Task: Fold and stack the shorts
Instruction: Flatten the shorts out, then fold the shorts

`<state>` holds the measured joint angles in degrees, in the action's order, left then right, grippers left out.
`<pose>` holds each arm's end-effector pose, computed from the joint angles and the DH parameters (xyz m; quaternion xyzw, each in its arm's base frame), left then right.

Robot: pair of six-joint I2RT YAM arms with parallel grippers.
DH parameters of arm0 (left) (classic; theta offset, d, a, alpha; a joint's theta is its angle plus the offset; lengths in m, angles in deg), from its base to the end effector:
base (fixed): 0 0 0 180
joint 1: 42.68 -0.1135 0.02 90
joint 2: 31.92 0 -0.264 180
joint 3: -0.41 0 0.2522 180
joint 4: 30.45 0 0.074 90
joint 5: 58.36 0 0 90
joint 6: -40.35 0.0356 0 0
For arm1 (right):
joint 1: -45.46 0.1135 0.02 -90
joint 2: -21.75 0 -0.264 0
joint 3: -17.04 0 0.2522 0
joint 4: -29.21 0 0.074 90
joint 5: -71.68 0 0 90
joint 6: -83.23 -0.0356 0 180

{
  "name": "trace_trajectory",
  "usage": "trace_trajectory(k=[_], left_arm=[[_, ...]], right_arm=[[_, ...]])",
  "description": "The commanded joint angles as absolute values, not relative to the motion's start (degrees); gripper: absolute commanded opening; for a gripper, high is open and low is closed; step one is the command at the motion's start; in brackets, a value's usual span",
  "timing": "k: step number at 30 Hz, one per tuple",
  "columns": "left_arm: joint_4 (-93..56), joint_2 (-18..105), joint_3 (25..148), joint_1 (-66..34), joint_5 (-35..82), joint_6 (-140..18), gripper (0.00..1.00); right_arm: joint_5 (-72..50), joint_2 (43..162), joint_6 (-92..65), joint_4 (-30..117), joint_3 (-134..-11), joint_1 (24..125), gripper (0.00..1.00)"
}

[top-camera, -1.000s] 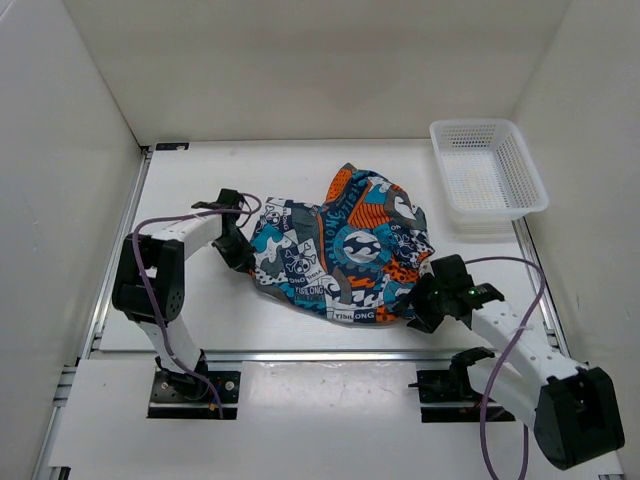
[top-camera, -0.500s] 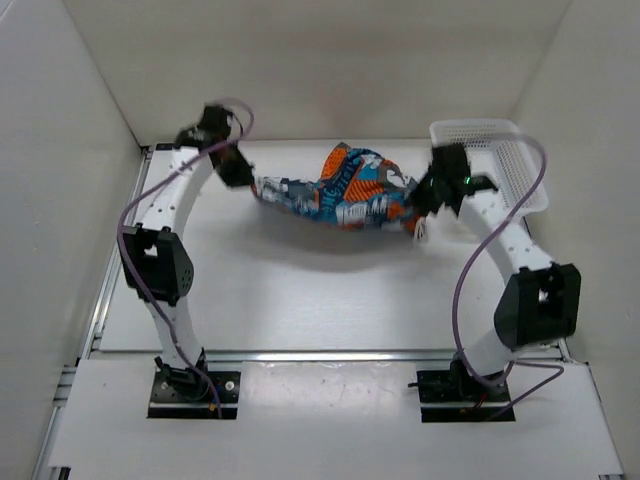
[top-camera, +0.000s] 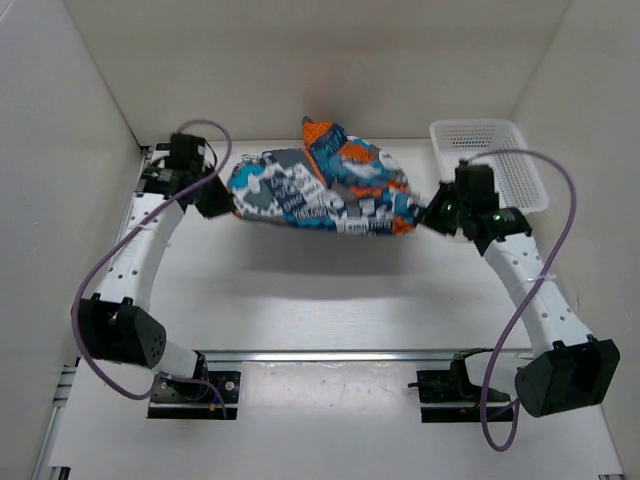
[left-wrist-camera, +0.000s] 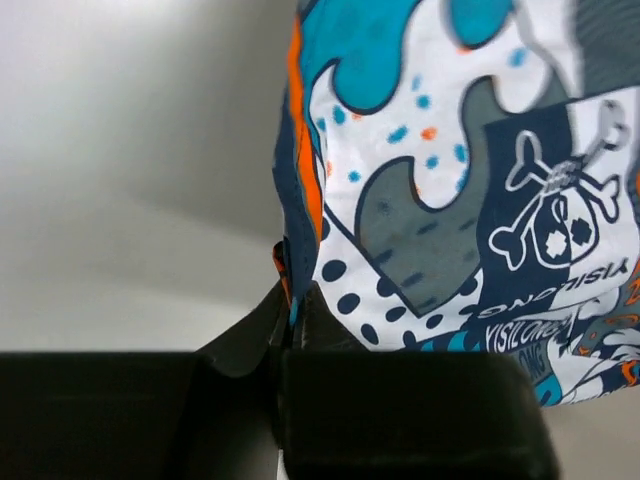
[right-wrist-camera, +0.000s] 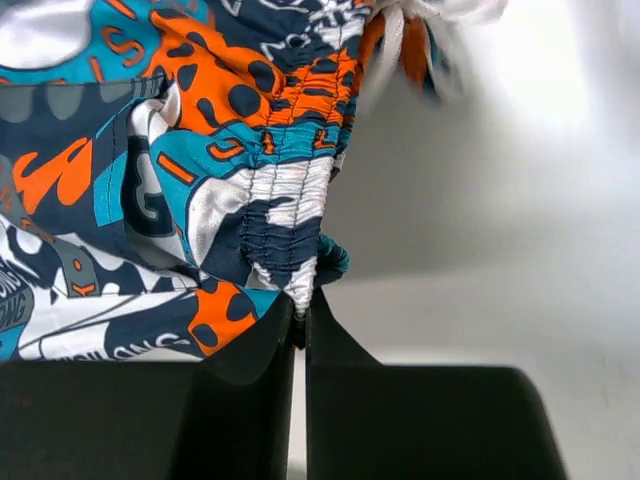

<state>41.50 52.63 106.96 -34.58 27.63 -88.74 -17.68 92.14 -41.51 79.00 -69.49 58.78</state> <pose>0.2959 -0.0446 0.3870 -0.2393 0.9080 -0.1671 0.3005 0.2577 0.0614 0.3716 0.1612 0.8666 0.1968 0.4292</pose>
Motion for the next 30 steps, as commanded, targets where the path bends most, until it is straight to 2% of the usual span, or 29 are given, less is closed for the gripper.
trace_trajectory(k=[1,2,3,4,5,6,9,11,14,18,22,26,30], left_arm=[[39.57,52.01,93.48,-34.15,29.62,-87.44,0.13],[38.60,52.01,90.14,-34.15,28.66,-87.44,0.19],[36.33,54.80,90.11,-33.54,27.26,-86.66,0.38],[35.79,57.09,90.11,-33.54,27.25,-86.04,0.48],[35.78,59.98,91.59,-33.02,27.77,-86.03,0.54],[35.78,65.93,95.52,-33.01,27.77,-84.12,0.55],[39.63,72.91,102.49,-33.01,29.96,-83.58,0.55],[41.32,71.63,103.20,-33.01,31.46,-83.05,0.55],[41.32,64.86,98.64,-33.01,34.62,-83.57,0.55],[41.32,56.95,87.87,-33.01,35.77,-86.81,0.52],[37.73,50.45,76.26,-33.01,29.82,-90.94,0.52],[33.25,49.90,68.15,-33.01,24.63,-93.15,0.56],[29.81,52.88,65.94,-32.48,23.38,-93.15,0.58]], right_arm=[[-15.68,88.73,-42.10,83.84,-54.52,58.82,0.00],[-16.29,88.72,-42.80,82.45,-52.29,58.82,0.00],[-16.30,90.29,-42.81,81.48,-51.22,58.29,0.08],[-16.30,91.96,-42.11,80.08,-51.21,57.77,0.46],[-17.87,94.32,-41.06,77.28,-52.43,57.76,0.58],[-19.53,100.96,-40.27,77.25,-54.18,57.76,0.62],[-23.04,111.19,-38.33,83.04,-63.67,56.62,0.62],[-23.77,107.13,-38.32,82.01,-62.56,57.14,0.63],[-24.30,99.57,-38.41,81.20,-56.58,57.15,0.69],[-22.82,92.43,-40.51,82.35,-49.73,56.53,0.69],[-18.43,85.75,-44.72,81.56,-41.38,56.00,0.65],[-14.99,83.28,-48.42,77.43,-34.61,56.00,0.67],[-11.82,84.67,-49.74,73.13,-31.61,54.78,0.67]])
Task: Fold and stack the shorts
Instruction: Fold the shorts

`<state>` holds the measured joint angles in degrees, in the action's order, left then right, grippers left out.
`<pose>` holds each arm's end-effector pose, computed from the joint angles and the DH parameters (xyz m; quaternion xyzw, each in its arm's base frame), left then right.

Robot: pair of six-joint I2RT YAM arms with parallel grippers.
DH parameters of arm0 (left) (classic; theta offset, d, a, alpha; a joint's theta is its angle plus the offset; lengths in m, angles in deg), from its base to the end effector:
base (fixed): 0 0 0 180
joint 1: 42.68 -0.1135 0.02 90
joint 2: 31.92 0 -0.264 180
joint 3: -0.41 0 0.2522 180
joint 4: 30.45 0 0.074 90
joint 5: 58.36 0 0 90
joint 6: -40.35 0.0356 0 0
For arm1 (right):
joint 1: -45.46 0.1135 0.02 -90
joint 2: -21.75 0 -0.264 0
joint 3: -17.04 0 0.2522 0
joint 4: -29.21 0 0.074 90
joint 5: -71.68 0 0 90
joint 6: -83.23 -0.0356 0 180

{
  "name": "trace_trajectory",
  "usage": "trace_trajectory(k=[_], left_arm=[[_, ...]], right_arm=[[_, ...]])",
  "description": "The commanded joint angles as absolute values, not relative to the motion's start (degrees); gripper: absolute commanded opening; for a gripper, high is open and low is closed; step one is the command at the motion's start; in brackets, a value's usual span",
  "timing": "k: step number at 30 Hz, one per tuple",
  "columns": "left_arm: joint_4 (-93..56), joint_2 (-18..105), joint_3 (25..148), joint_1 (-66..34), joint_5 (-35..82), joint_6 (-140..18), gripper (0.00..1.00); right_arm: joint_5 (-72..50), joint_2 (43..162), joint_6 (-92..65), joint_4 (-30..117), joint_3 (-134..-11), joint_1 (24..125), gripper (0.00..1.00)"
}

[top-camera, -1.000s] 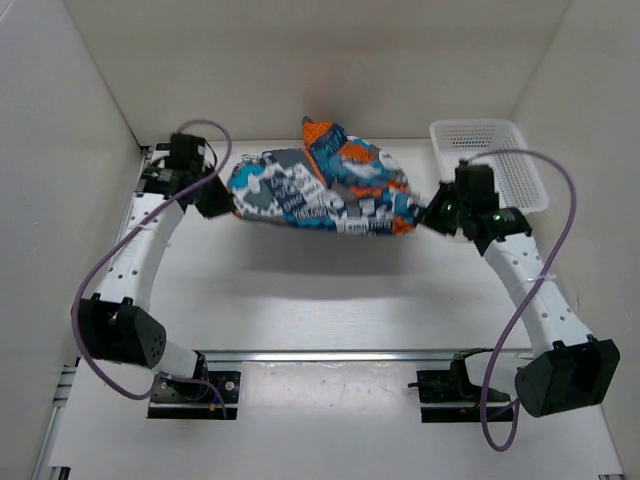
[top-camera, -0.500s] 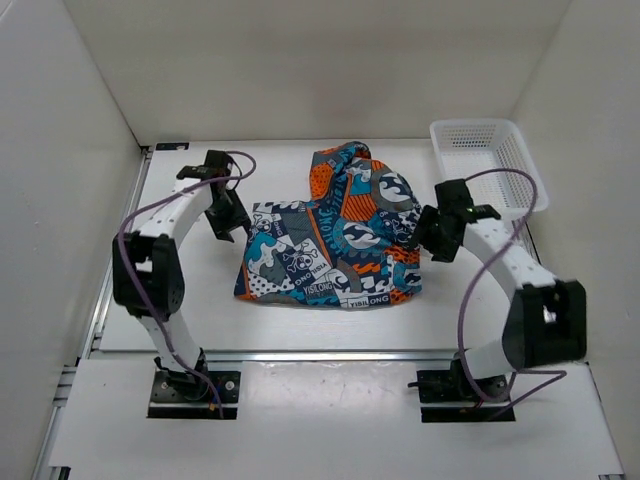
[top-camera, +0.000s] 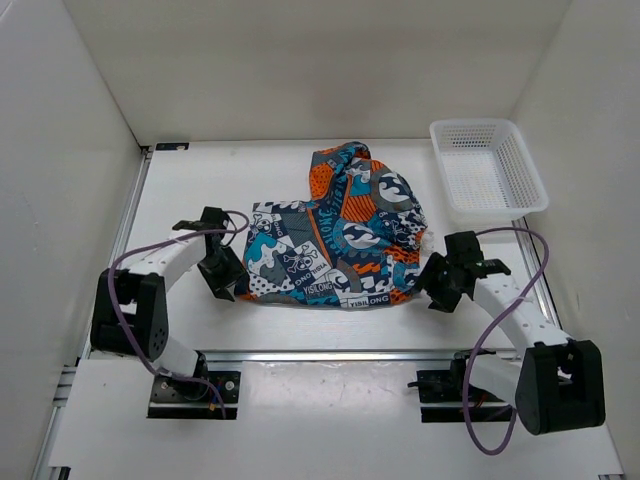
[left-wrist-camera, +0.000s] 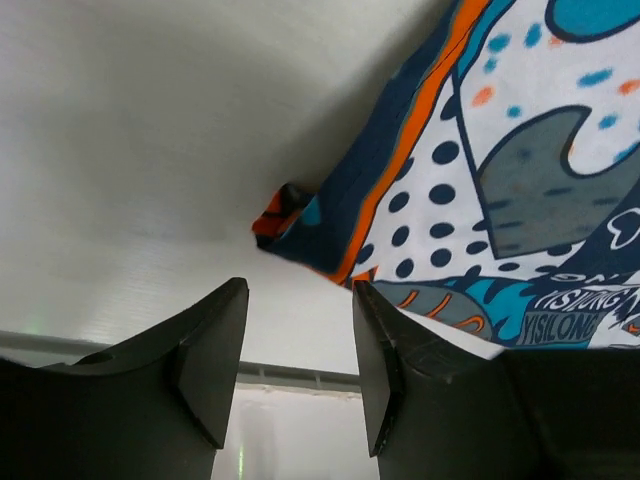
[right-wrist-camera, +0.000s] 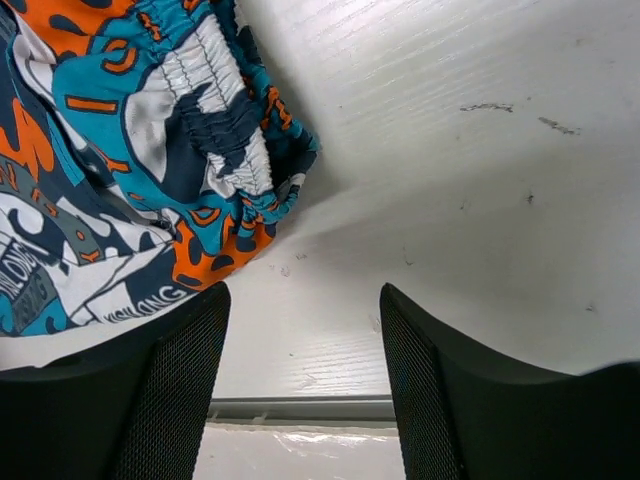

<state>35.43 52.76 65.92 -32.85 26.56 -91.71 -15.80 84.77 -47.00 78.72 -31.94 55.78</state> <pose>0.2391 -0.0446 0.1845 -0.2752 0.9594 -0.0587 0.0194 0.1903 0.0362 0.1895 0.2463 0.9416 0.1170 0.1977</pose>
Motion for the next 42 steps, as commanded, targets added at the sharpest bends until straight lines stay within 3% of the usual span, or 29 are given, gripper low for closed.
trace_trajectory(k=[1,5,12,14,15,16,19,23,30,37,42], left_arm=[[29.28,53.68,65.94,-32.48,23.38,-93.15,0.58],[27.43,58.67,67.25,-32.48,25.31,-93.15,0.56],[24.88,65.90,69.27,-32.48,25.31,-92.63,0.39],[24.88,66.42,69.97,-32.48,25.93,-92.63,0.29],[24.88,66.43,70.94,-32.48,25.93,-92.10,0.12],[24.88,67.12,71.56,-32.48,25.93,-92.10,0.10],[26.71,67.13,75.94,-32.48,25.14,-90.96,0.10],[33.64,61.60,87.53,-33.62,27.15,-90.43,0.10],[45.00,55.01,120.99,-38.71,27.16,-88.93,0.10],[47.73,43.42,136.30,-44.35,23.29,-88.93,0.10],[50.89,38.57,147.39,-45.05,28.29,-88.93,0.10]], right_arm=[[-11.82,85.81,-49.75,71.20,-30.74,54.77,0.67],[-10.24,88.45,-51.16,65.92,-29.59,54.77,0.67],[-11.72,97.32,-51.16,60.38,-30.20,54.25,0.56],[-11.73,98.82,-51.16,59.58,-31.60,54.25,0.39],[-12.25,99.87,-51.16,59.06,-31.61,54.25,0.32],[-12.87,99.88,-50.46,59.06,-32.65,54.25,0.16],[-14.62,100.50,-49.14,62.73,-38.62,54.25,0.00],[-17.27,98.40,-45.54,69.94,-52.41,54.25,0.00],[-14.03,97.69,-37.45,84.61,-82.30,54.25,0.00],[-4.89,86.81,-31.12,90.86,-93.04,54.25,0.00],[3.11,78.72,-25.68,96.05,-97.87,54.25,0.00]])
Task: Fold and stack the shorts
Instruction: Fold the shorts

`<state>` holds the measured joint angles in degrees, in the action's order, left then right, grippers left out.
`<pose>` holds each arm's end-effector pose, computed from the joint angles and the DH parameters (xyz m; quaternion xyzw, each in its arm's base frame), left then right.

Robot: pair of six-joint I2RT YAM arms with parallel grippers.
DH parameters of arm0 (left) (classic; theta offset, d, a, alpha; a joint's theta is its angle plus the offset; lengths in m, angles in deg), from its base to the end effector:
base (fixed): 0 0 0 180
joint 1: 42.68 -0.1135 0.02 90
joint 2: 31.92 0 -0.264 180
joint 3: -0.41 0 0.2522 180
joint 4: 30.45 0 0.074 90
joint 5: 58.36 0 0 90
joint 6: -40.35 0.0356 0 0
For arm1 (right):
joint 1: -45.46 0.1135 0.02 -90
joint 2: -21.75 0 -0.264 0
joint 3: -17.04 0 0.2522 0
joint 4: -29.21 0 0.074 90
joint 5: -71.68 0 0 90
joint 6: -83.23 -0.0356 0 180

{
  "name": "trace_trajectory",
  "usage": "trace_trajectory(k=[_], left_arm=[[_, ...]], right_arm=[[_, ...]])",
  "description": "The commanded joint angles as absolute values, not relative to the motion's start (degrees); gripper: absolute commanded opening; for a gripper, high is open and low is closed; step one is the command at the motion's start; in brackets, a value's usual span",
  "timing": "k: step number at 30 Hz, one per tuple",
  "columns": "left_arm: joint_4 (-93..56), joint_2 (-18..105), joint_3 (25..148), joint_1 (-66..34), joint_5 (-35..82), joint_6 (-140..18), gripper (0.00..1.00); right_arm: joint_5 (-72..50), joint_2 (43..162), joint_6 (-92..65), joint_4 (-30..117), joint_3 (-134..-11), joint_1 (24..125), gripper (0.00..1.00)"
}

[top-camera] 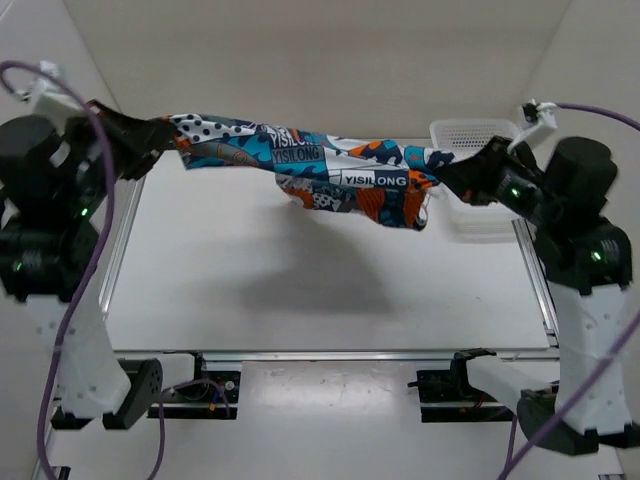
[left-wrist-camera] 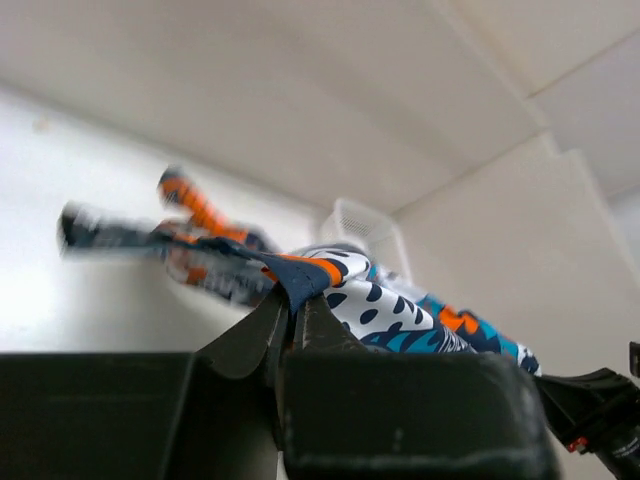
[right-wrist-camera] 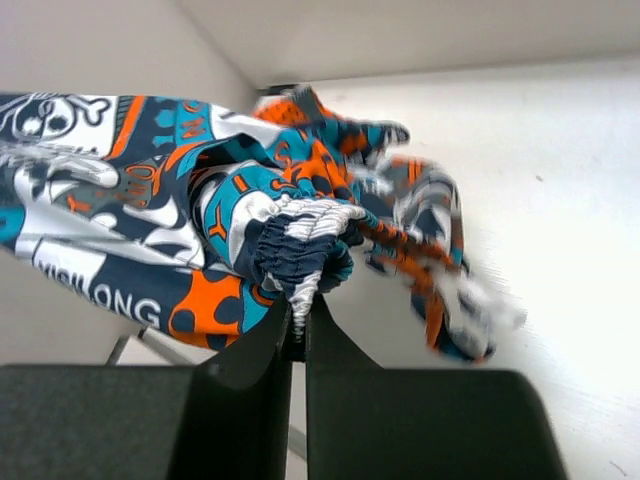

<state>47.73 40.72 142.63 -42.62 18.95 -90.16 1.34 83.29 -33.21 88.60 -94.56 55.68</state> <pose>0.1367 -0.0080 0.5856 -0.1929 0.7319 -0.3033 0.5789 0.1575 0.0406 0.5215 -0.0034 0.7592 0.3241 0.5645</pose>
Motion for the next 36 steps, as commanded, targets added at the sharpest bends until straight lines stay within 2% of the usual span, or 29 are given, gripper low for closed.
trace_trajectory(k=[1,5,10,13,19,21,25,32,34,36], left_arm=[[50.90,37.87,149.06,-45.05,29.17,-88.93,0.10],[51.95,35.41,157.06,-45.05,32.34,-88.33,0.10],[51.25,34.88,160.24,-45.05,33.05,-87.79,0.10],[49.23,36.36,154.90,-45.05,31.82,-87.10,0.10],[43.00,45.76,136.53,-45.05,29.18,-85.77,0.10],[40.53,49.36,132.49,-45.05,28.65,-84.89,0.10],[40.00,64.97,133.33,-45.58,29.18,-83.58,0.10],[40.96,87.30,147.28,-45.58,28.66,-81.38,0.10],[42.54,91.19,151.52,-46.10,28.65,-80.77,0.10],[43.08,94.80,156.01,-46.11,27.16,-80.15,0.10]], right_arm=[[3.99,77.75,-25.67,97.54,-98.58,55.46,0.00],[8.65,73.26,-26.71,100.00,-99.63,56.00,0.00],[6.38,72.02,-31.11,104.58,-101.22,56.00,0.00],[1.47,72.73,-32.35,105.11,-98.24,56.00,0.00],[-5.21,79.92,-33.67,95.55,-80.41,56.00,0.00],[-6.36,85.54,-33.67,89.94,-76.37,56.00,0.00],[-8.56,99.06,-32.53,82.36,-75.56,56.00,0.00],[-12.87,131.64,-32.00,80.49,-94.60,57.06,0.00],[-13.84,136.86,-32.70,82.78,-103.45,57.06,0.00],[-14.36,141.36,-33.23,84.28,-107.18,56.54,0.00]])
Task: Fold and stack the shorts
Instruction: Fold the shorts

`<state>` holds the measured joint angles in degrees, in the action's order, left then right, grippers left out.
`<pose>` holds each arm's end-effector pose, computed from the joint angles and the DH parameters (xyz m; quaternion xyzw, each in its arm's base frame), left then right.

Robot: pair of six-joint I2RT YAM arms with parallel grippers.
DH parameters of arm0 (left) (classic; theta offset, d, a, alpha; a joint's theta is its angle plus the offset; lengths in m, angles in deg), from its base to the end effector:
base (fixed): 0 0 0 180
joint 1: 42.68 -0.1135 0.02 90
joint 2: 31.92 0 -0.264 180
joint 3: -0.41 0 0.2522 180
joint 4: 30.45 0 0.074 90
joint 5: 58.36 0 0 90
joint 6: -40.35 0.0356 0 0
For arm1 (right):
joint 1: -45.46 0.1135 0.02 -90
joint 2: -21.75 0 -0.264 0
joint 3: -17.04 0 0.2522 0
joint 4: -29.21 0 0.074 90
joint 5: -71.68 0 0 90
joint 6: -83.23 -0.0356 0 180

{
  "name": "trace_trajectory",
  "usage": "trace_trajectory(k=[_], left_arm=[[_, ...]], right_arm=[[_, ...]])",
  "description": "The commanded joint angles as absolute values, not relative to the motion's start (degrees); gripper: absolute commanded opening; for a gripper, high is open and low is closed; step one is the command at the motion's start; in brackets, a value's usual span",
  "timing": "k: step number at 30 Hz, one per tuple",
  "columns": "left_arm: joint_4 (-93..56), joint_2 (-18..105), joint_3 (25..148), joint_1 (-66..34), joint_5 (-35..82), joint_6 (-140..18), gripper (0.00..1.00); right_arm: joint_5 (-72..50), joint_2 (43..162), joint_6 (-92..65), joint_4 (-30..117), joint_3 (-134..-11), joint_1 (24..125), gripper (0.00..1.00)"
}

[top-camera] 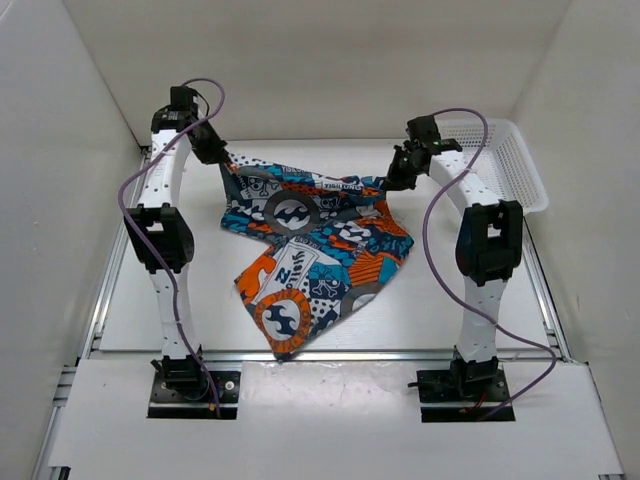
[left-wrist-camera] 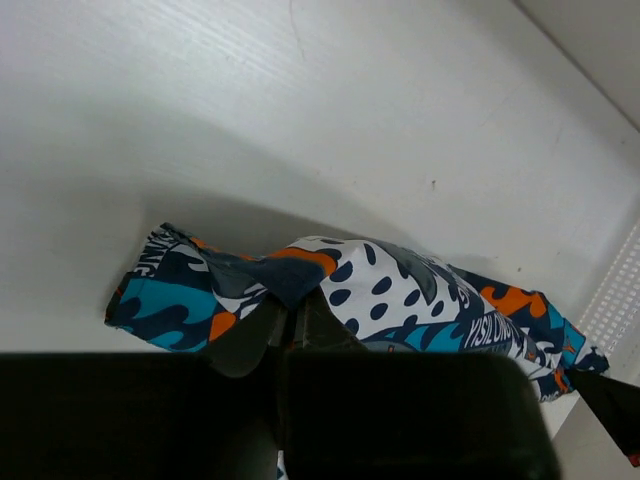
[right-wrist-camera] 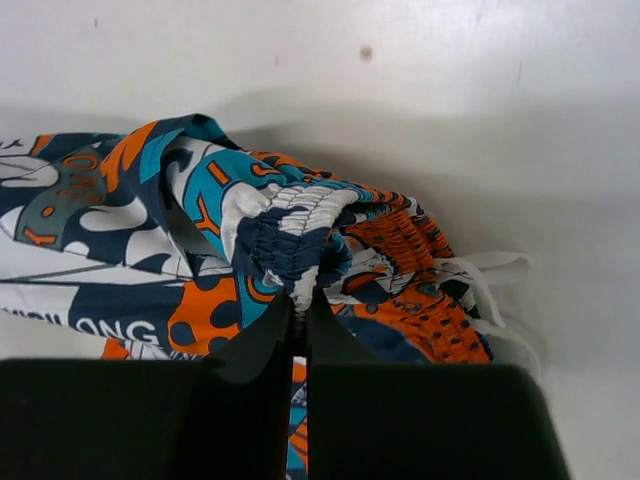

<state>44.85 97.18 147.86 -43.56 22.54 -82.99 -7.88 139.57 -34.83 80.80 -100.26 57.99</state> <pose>0.4854 0.0018 0.3063 -0.2596 0.9200 -0.1523 0.2510 0.4499 0.1066 0.2587 0.0980 0.9373 0.1929 0.2734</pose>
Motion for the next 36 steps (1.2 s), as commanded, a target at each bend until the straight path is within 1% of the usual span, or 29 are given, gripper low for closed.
trace_trajectory(k=[1,8,12,14,15,17,18,19,20,21,22,24,25,26,28,29,32,36], left_arm=[[43.08,94.82,156.02,-46.11,26.64,-80.15,0.10],[40.70,95.34,155.50,-46.11,25.49,-79.53,0.10],[40.70,91.05,152.18,-46.11,23.91,-79.00,0.10],[40.70,85.78,148.84,-46.11,23.20,-79.00,0.10],[40.70,83.59,144.29,-46.11,23.20,-79.00,0.10],[41.23,76.30,139.35,-45.32,23.20,-79.00,0.10],[41.23,73.75,133.93,-44.01,23.20,-79.00,0.10],[41.23,68.50,131.00,-43.39,23.20,-79.00,0.10],[41.23,65.75,128.02,-42.77,23.20,-79.70,0.10],[41.23,63.20,125.12,-41.29,22.68,-80.23,0.10],[41.23,58.13,119.08,-40.40,22.68,-81.54,0.10],[41.23,53.18,112.81,-38.03,22.68,-83.04,0.10],[41.23,50.89,107.13,-35.24,23.29,-84.70,0.10],[41.23,46.87,104.55,-33.73,24.34,-85.67,0.10],[41.23,43.15,97.27,-29.09,24.35,-88.04,0.10],[41.23,40.00,95.05,-27.32,25.39,-90.40,0.10],[40.61,35.42,87.42,-20.11,27.50,-95.07,0.10],[40.09,33.47,79.40,-12.28,28.65,-99.65,0.10]], right_arm=[[-14.37,142.15,-33.23,84.28,-108.24,56.53,0.00],[-13.84,145.24,-32.70,84.90,-113.88,56.53,0.00],[-11.91,144.53,-31.56,85.42,-113.88,56.01,0.00],[-10.69,142.78,-31.56,86.03,-112.57,55.40,0.00],[-10.15,142.17,-31.56,86.04,-111.95,55.39,0.00],[-9.45,140.06,-31.03,86.04,-109.50,54.77,0.00],[-9.44,138.74,-31.03,86.04,-108.70,54.77,0.00],[-9.44,138.21,-31.03,86.74,-107.91,54.08,0.00],[-9.44,137.60,-30.51,86.74,-107.12,54.07,0.00],[-8.84,136.37,-30.50,86.74,-105.19,53.55,0.00],[-8.83,135.84,-30.50,86.74,-104.22,53.54,0.00],[-8.83,133.56,-30.50,86.74,-101.85,53.02,0.00],[-8.83,132.59,-30.50,86.74,-99.05,53.02,0.00],[-9.35,131.62,-30.50,86.22,-97.37,53.02,0.00],[-9.36,128.55,-30.50,85.52,-93.85,52.40,0.00],[-9.97,126.71,-30.50,84.73,-90.53,51.88,0.00],[-10.75,123.72,-29.89,84.11,-86.03,51.35,0.00],[-14.18,121.59,-28.66,84.11,-78.66,49.59,0.00]])
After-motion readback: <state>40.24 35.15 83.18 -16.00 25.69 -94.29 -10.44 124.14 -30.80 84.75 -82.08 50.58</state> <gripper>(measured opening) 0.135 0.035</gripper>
